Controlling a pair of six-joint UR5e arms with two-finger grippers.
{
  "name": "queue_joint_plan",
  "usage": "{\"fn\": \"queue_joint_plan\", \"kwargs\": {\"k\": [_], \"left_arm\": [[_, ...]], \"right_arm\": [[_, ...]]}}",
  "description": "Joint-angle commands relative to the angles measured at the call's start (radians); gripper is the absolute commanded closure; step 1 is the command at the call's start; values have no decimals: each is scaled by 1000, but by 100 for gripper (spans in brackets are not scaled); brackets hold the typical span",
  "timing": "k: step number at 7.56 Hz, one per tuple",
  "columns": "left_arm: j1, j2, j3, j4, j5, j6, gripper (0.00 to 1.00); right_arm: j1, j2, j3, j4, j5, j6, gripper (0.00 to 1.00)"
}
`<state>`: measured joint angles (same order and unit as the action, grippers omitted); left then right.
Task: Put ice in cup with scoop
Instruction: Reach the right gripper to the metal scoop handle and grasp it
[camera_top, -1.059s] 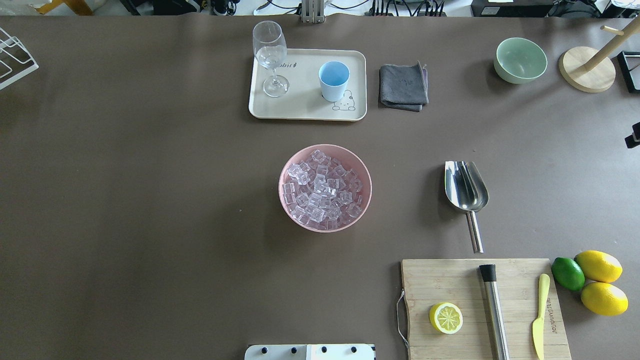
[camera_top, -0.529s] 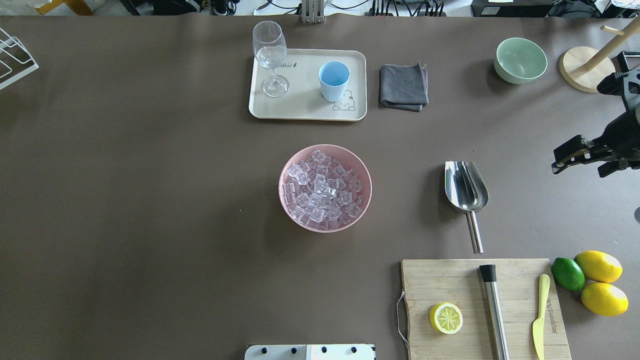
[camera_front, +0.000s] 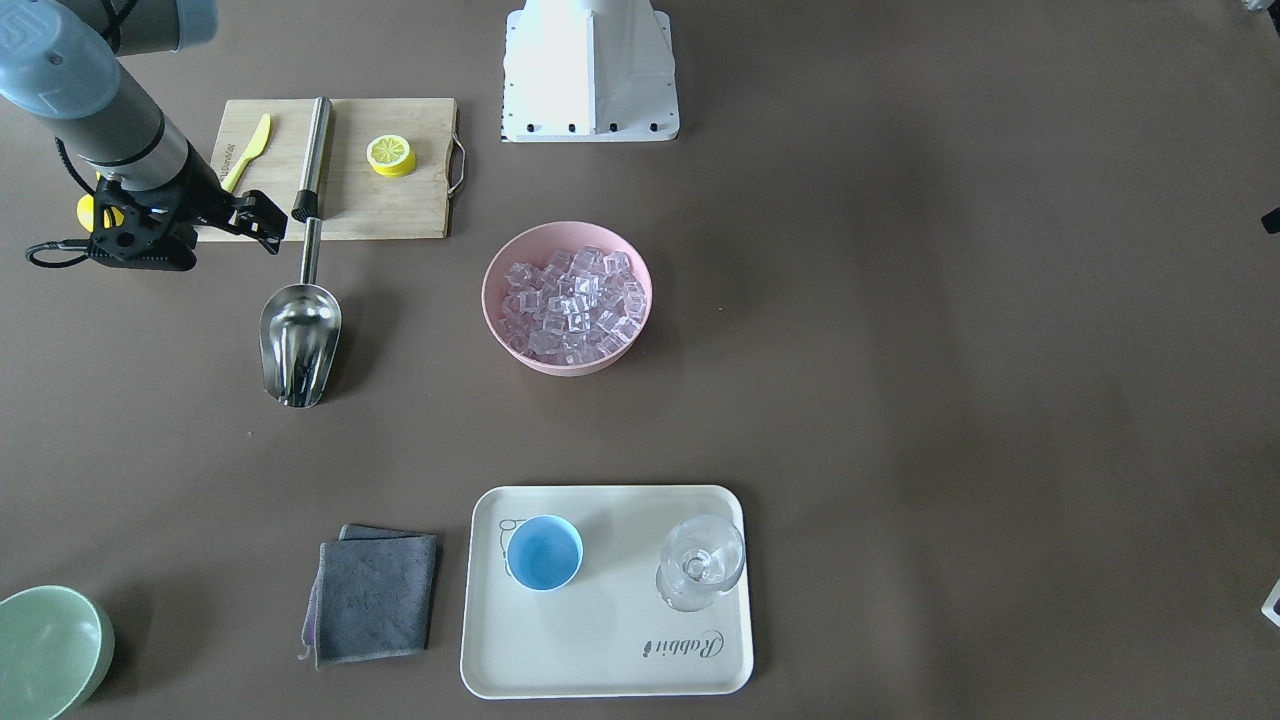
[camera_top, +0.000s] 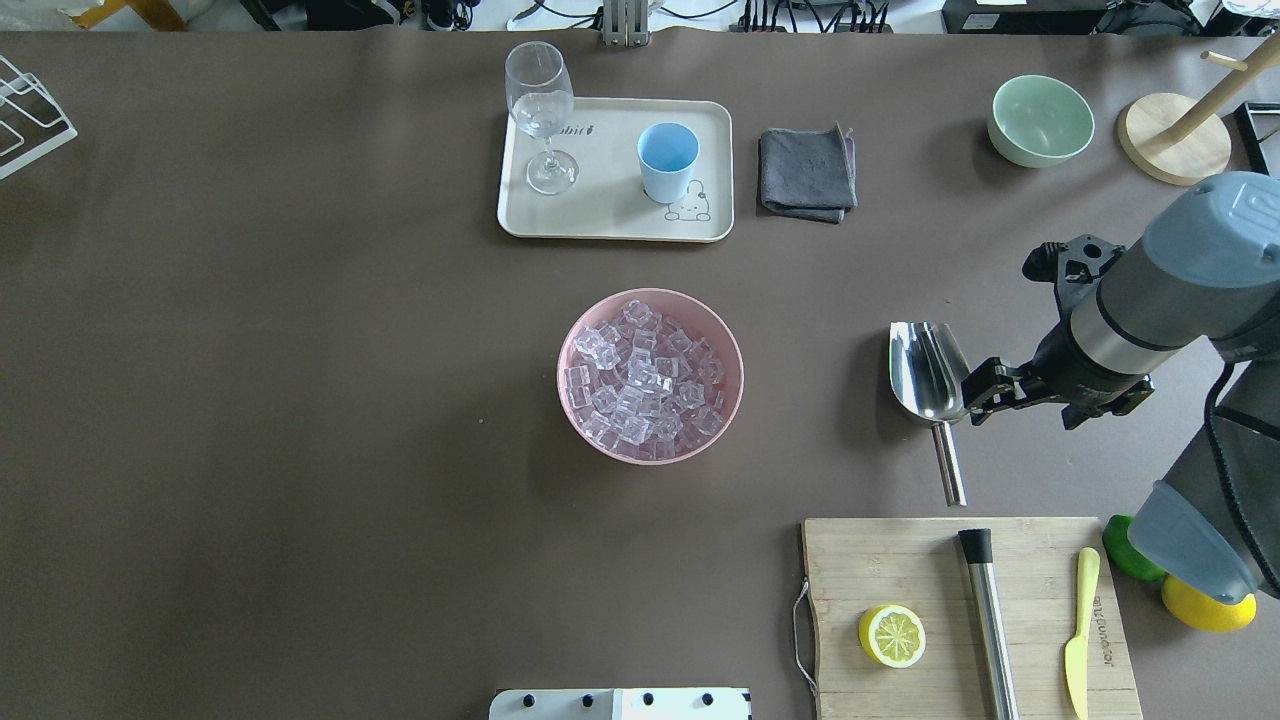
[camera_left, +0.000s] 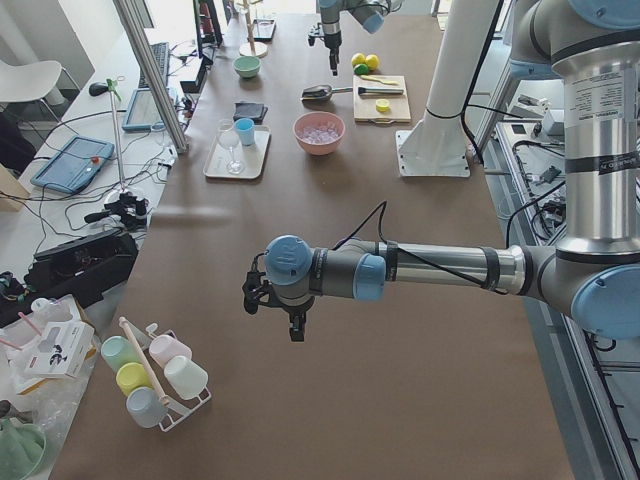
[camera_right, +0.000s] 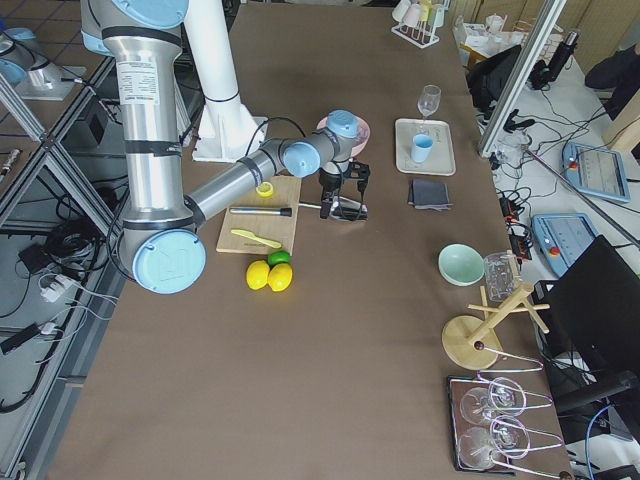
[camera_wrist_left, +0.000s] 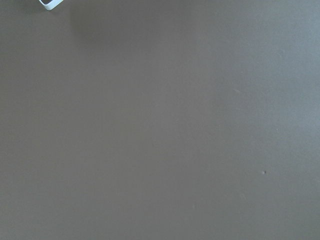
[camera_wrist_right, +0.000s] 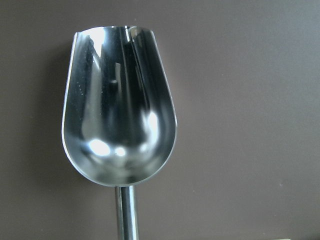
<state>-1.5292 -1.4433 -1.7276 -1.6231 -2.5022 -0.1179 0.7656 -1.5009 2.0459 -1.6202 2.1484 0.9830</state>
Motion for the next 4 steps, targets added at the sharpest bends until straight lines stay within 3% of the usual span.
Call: {"fn": "queue_joint_plan", "kwargs": {"k": [1,4], "left_arm": [[44,0,-30,0,-33,-81,2],[151,-3,-92,-4,-46,-271,2]], "right_arm": [[-148,13,-6,14,-86,83,1],[-210,7,-85,178,-113,132,1]]}}
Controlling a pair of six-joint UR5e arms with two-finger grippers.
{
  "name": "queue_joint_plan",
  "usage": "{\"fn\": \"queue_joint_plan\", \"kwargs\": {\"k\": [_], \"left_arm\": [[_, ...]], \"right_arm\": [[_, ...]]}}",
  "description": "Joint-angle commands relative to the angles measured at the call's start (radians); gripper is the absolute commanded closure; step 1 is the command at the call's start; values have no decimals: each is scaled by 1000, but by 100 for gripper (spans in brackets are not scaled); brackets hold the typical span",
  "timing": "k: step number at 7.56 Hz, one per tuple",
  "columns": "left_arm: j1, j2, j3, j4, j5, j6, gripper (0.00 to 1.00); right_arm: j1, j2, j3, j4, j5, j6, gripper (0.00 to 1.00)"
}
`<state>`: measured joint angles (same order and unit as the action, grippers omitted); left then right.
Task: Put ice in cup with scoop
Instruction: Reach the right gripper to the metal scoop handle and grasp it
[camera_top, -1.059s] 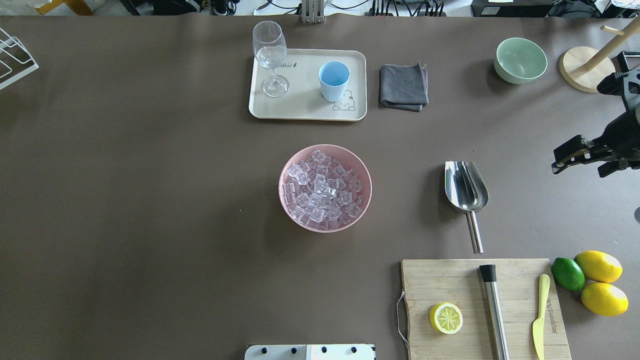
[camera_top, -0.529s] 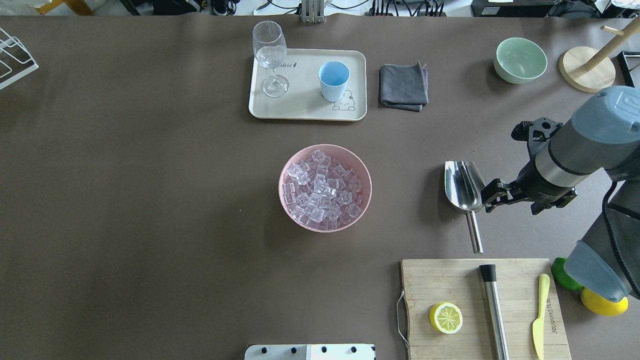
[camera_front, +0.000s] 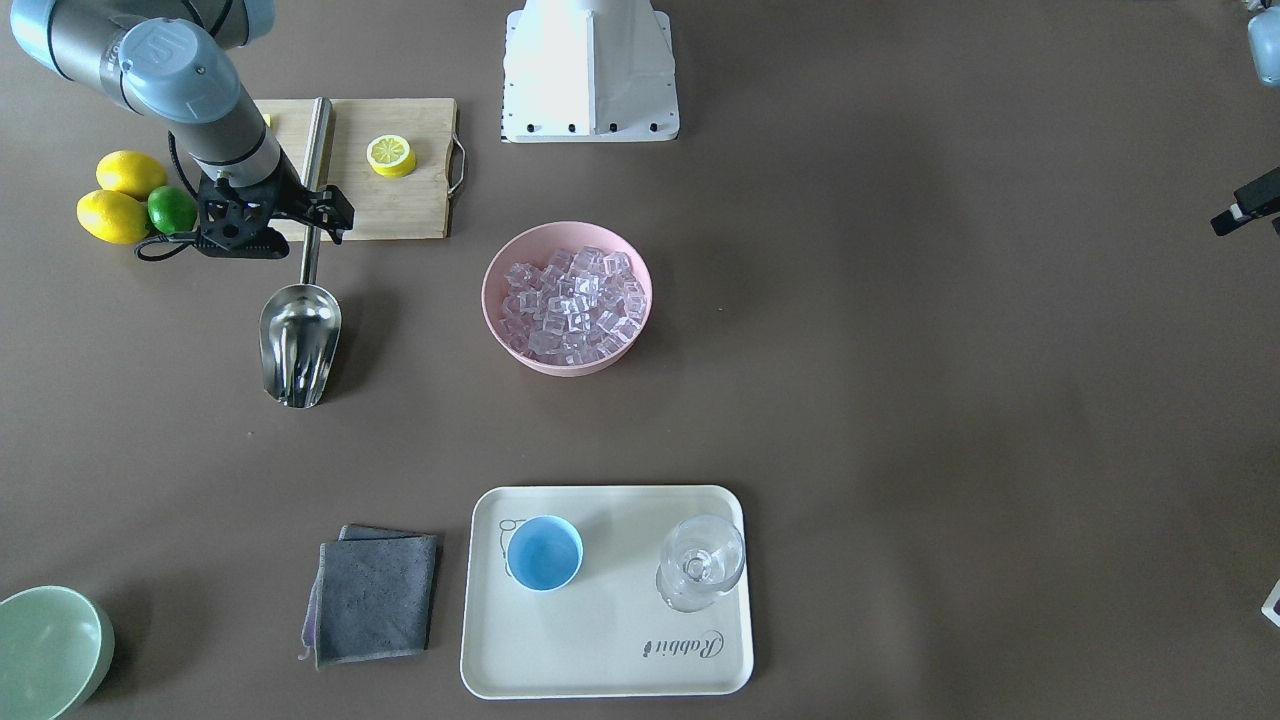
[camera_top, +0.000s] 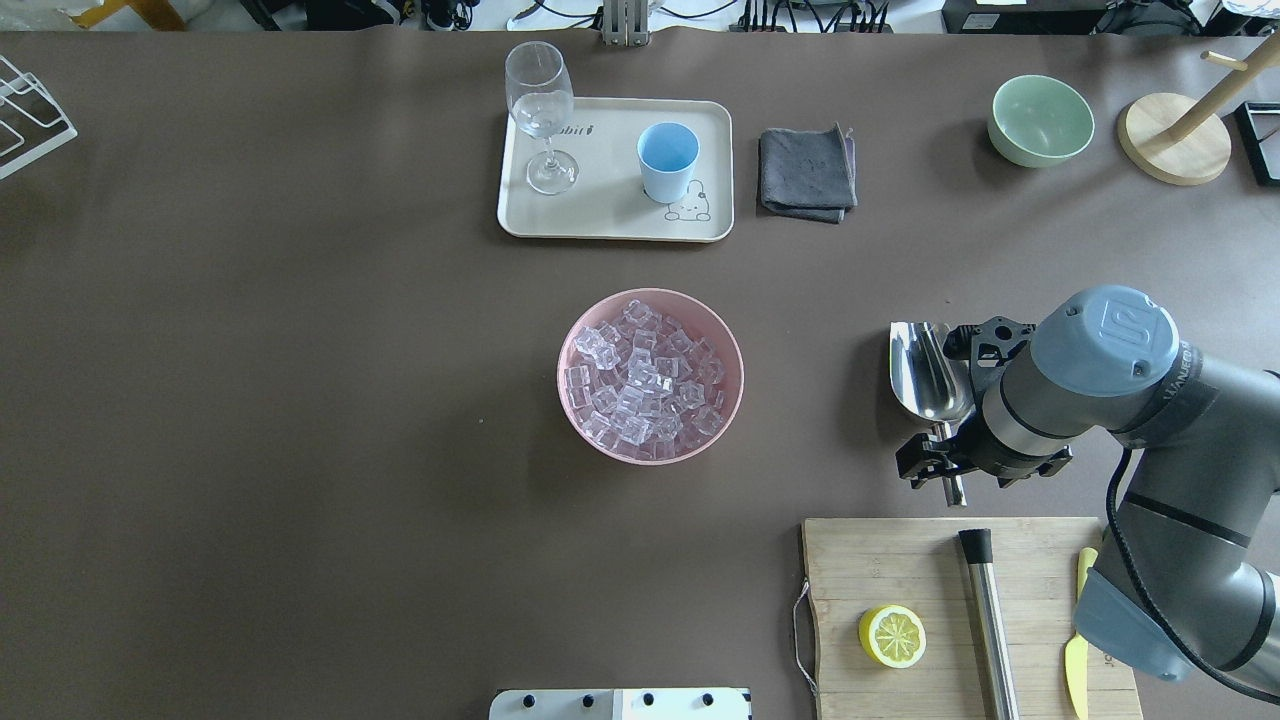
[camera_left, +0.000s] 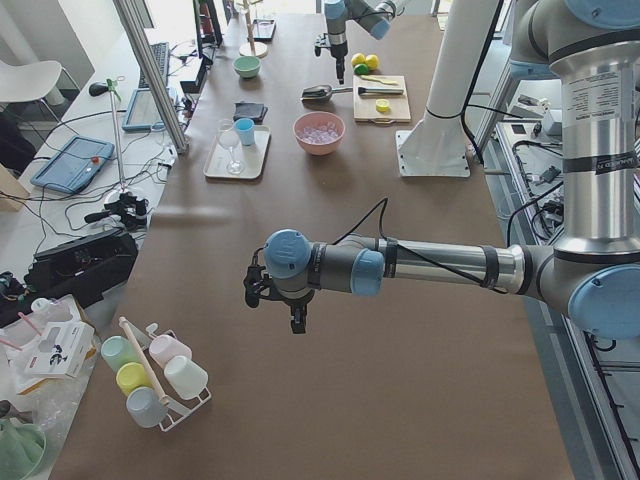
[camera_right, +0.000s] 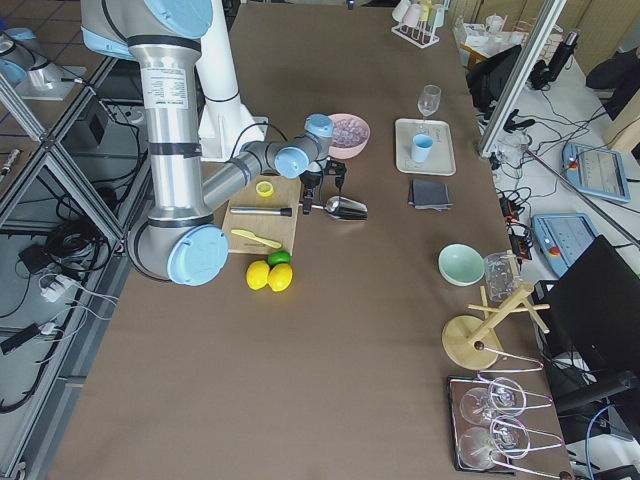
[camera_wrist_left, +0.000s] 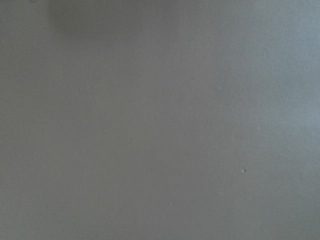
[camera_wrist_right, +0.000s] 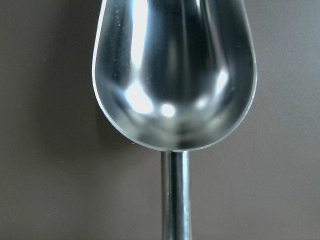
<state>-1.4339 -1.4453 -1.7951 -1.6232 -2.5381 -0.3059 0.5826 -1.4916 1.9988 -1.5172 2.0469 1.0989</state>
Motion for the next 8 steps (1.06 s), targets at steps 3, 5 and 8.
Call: {"fn": "queue_joint_plan", "kwargs": {"k": [3,5,8], "left_arm": [[105,-3,-24,-18,-71,-84,2],[208,-47,-24,-61,-68,-158,2],[364,-127,-33,-124,-56,-286,2]], "right_arm": [[-32,-5,-38,78,-25,15,2],[-30,-9,-40,77,-25,28,2],[-30,-22,-49,161,-25,71,2]]}}
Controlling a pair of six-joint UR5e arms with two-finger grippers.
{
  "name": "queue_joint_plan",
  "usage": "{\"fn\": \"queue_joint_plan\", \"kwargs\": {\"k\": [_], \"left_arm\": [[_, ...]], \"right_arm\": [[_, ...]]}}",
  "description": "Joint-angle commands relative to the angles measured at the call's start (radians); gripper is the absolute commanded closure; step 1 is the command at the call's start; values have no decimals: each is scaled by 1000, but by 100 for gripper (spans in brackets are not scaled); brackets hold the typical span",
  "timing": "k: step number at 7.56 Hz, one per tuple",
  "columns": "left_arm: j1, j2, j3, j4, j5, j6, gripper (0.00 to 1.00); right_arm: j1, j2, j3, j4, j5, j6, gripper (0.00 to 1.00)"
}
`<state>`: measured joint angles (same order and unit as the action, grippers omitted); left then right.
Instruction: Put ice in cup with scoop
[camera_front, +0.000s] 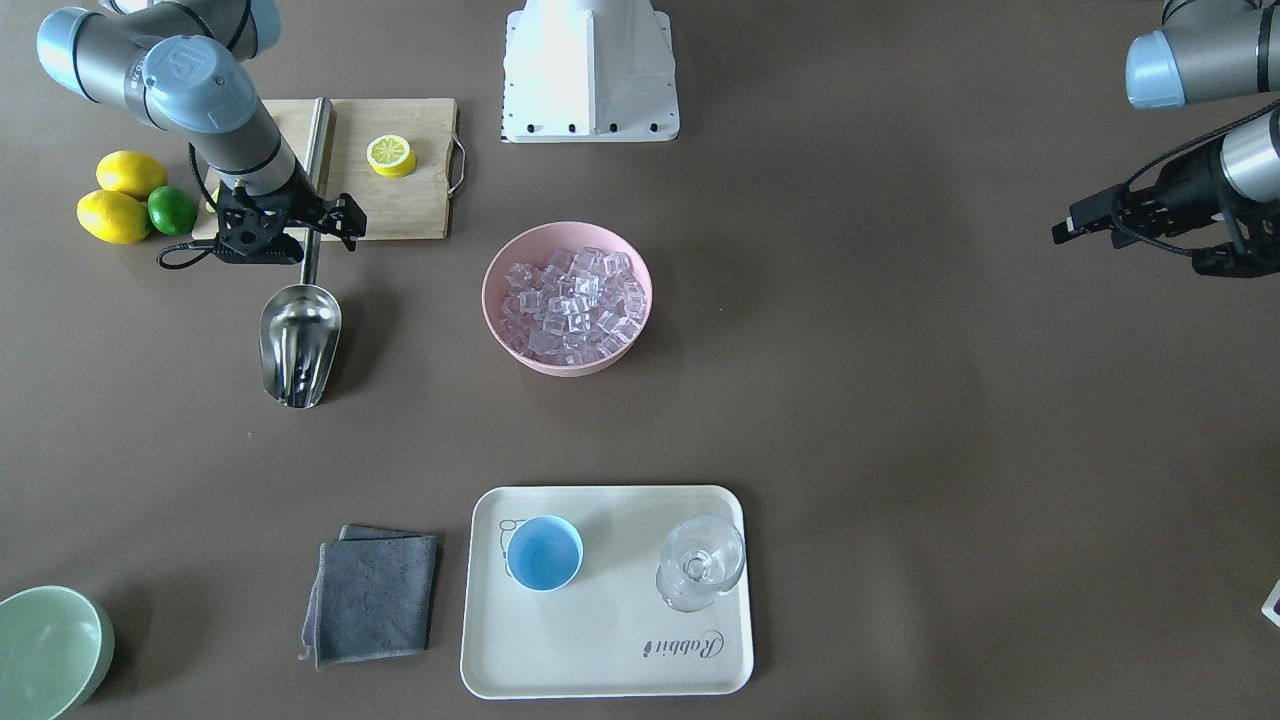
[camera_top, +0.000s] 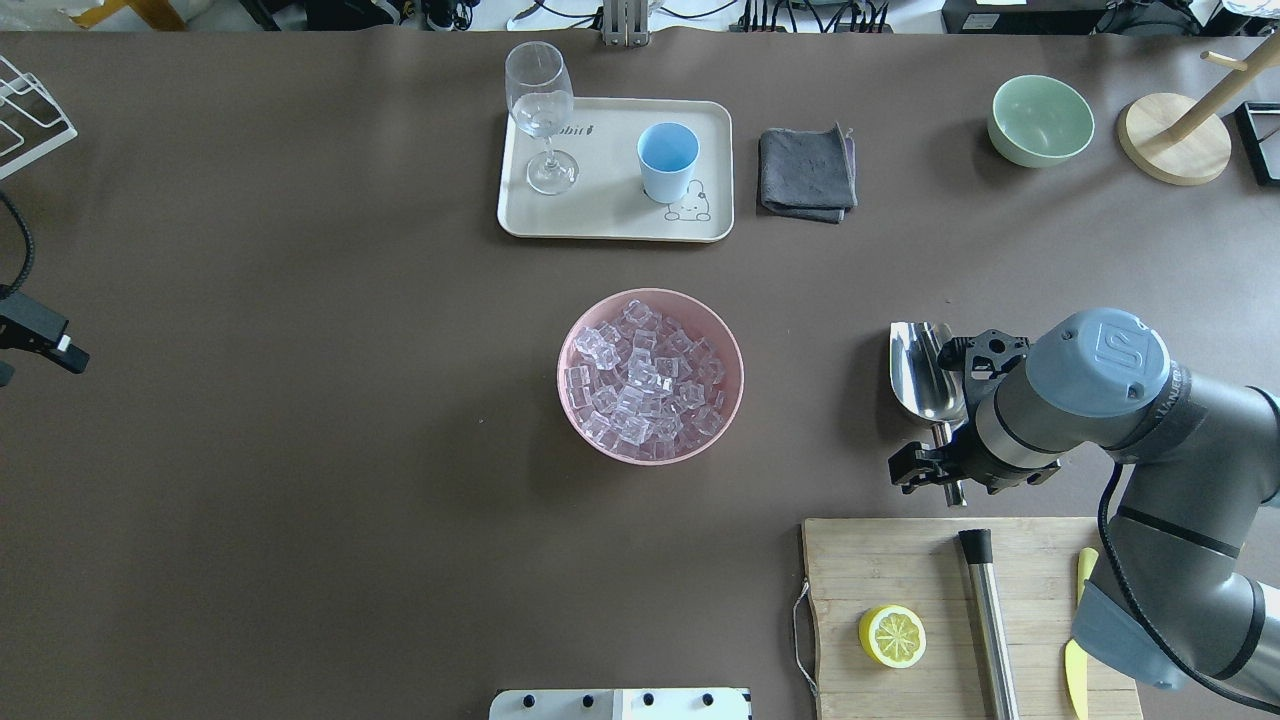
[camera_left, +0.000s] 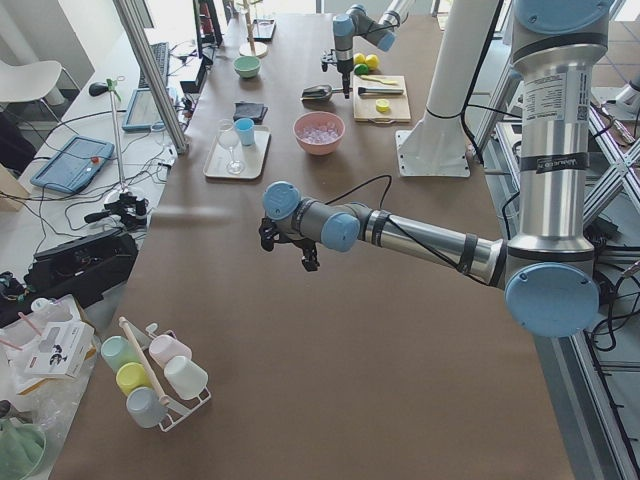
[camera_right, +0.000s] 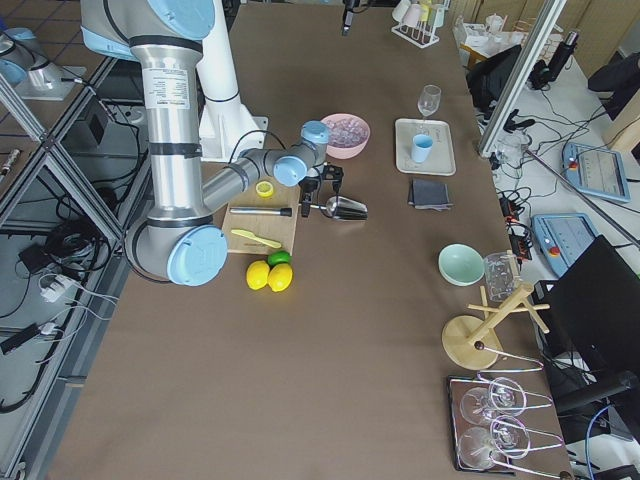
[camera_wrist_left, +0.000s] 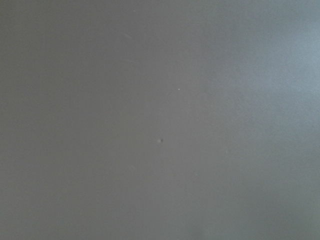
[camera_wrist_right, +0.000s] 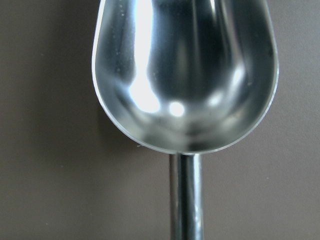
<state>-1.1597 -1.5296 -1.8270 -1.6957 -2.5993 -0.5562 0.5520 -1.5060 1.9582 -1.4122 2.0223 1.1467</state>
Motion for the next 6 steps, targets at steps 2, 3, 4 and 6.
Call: {"fn": "queue_joint_plan", "kwargs": {"k": [2,3,4,6], "left_arm": [[142,-52,0,-187,7,-31,2],[191,-58,-3,-279,24,-30,2],[240,-64,-1,-365,51,-30,2],[287,-116,-1,-429,73,-24,2]], "right_arm": [[0,-11,-16,64,-11,27,2],[0,-14,-21,64,-37,27,6],[0,-13,-25,65,-39,27,22],[0,-14,-25,65,-37,25,85]]}}
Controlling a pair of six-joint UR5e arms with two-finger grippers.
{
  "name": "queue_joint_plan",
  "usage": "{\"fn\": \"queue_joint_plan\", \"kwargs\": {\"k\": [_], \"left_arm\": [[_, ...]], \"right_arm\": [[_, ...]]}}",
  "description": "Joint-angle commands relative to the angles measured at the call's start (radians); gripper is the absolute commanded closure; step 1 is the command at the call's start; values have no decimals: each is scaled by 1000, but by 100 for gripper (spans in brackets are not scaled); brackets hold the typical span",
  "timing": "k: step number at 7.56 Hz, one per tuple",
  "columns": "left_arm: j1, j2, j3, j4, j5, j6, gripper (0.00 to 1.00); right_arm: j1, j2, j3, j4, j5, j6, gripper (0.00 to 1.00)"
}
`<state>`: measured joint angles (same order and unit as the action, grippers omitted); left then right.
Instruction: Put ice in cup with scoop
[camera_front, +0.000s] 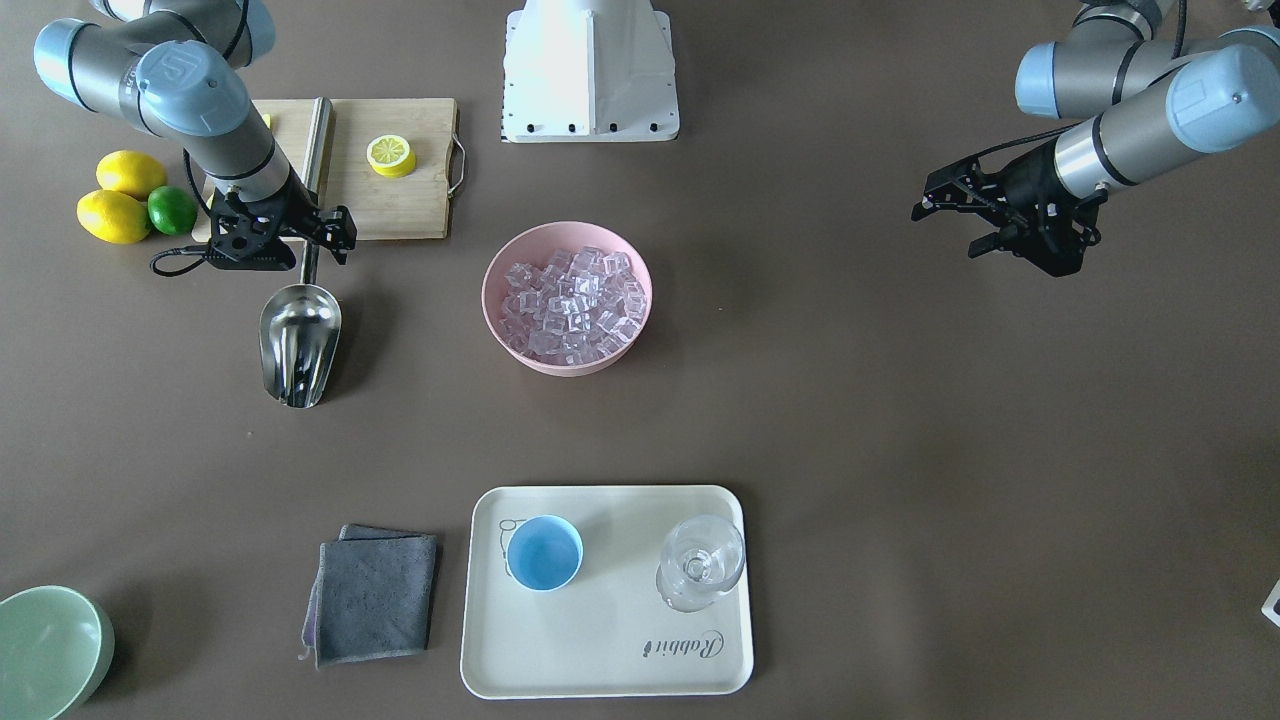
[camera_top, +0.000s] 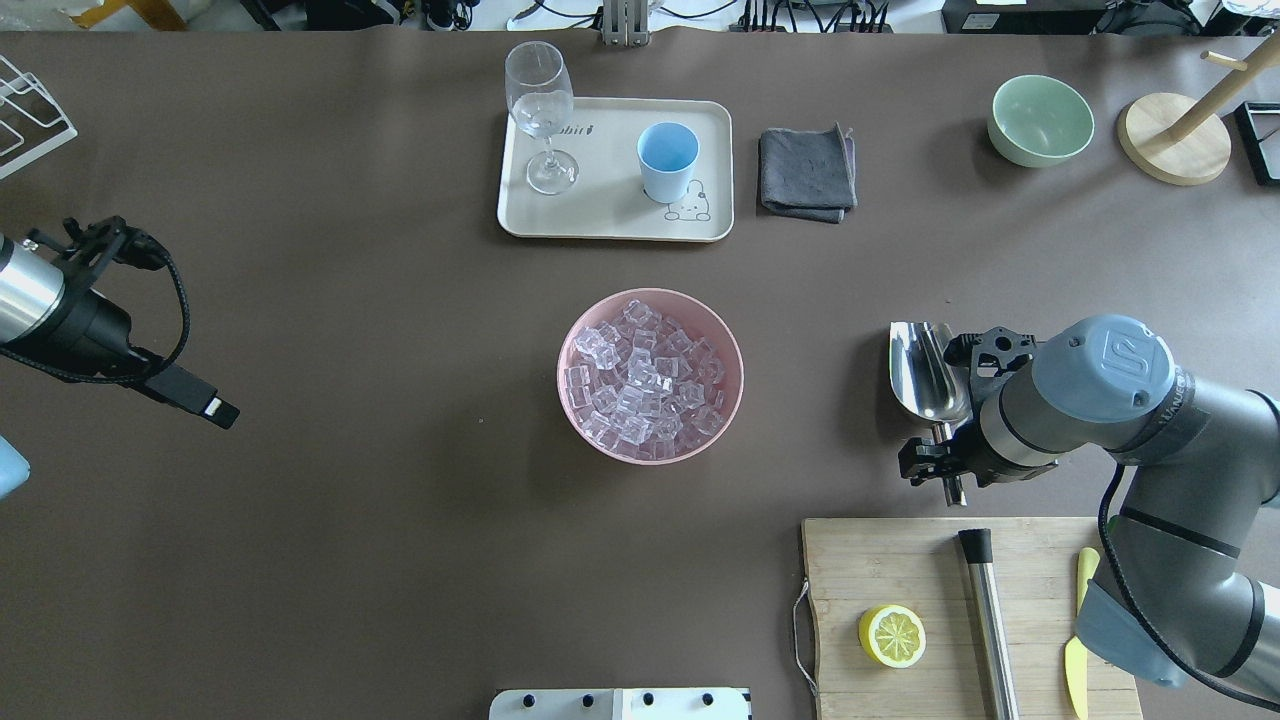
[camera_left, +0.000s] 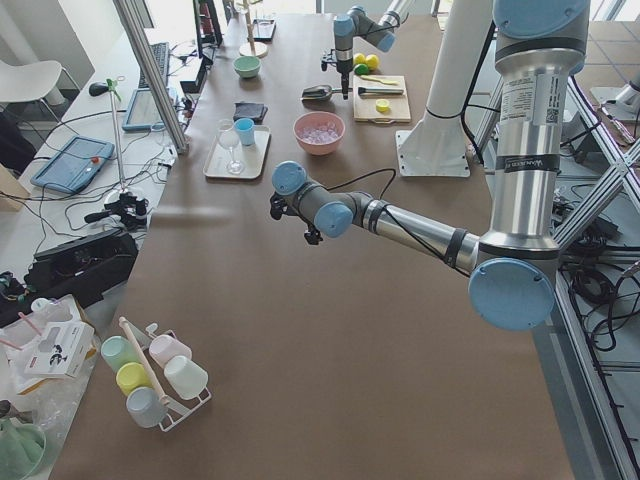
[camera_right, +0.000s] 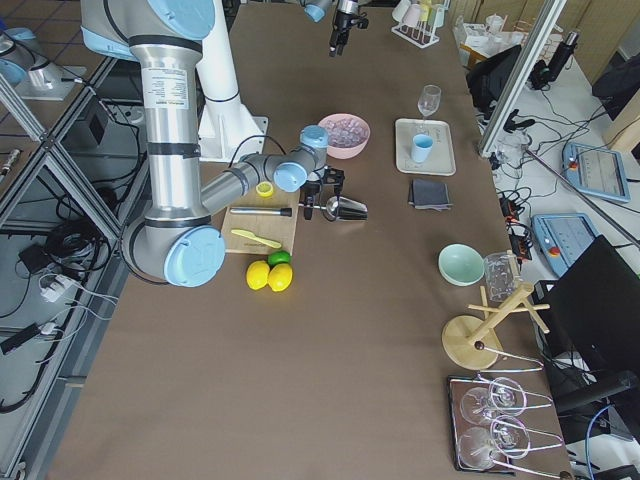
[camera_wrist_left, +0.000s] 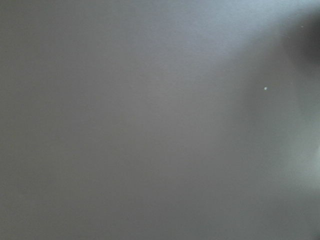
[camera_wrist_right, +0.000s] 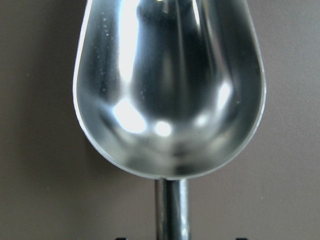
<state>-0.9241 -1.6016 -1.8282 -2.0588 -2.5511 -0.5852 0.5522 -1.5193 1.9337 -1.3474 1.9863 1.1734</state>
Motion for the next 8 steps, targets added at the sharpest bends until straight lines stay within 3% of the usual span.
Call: {"fn": "queue_joint_plan", "kwargs": {"k": [1,3,6,8], "left_arm": [[92,-63,0,-120,87,55,2],[189,-67,4,-202,243,228,2],[287,-156,10,-216,377,382,2],[385,-176,7,-265,550,618,2]], "right_arm": [[0,-1,4,1,5,-1,100],[0,-1,25,-9,19,-1,100],[3,-15,39,-12,34,-24,100],[29,-33,86,-13,14,-80,100]]}}
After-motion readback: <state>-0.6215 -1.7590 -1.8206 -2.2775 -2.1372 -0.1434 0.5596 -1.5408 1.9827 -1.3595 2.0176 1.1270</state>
